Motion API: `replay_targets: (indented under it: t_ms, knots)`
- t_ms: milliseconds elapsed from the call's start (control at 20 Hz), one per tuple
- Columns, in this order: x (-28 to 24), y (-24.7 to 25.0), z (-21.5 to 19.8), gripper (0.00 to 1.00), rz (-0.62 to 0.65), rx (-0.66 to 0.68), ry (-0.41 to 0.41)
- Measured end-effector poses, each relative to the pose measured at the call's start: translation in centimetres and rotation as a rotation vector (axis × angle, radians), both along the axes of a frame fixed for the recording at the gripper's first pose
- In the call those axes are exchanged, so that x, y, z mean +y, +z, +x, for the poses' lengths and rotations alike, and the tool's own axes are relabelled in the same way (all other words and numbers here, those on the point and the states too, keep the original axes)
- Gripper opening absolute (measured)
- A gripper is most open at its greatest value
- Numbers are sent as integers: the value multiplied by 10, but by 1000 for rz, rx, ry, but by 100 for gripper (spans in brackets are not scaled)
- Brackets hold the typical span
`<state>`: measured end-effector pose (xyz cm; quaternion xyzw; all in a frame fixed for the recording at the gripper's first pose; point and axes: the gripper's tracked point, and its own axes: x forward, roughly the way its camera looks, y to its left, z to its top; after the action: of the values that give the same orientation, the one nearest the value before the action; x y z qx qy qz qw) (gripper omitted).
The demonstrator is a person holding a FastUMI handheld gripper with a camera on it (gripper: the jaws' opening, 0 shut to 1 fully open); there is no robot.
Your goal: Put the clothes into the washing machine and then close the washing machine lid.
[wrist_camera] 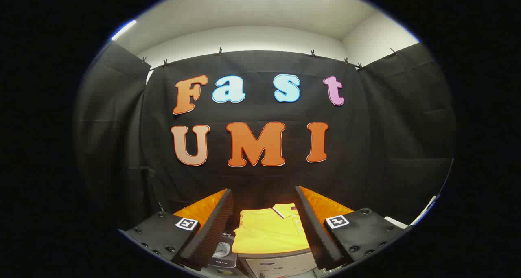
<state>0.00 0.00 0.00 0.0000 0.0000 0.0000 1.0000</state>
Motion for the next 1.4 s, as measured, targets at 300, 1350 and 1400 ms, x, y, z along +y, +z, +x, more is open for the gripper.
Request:
replay_targets:
  t_ms: [300, 1350, 1400]
  knots:
    - [1, -2, 1, 98, -6, 9, 3]
    - [-16, -3, 40, 98, -7, 48, 14]
    - [-18, -4, 46, 98, 0, 52, 18]
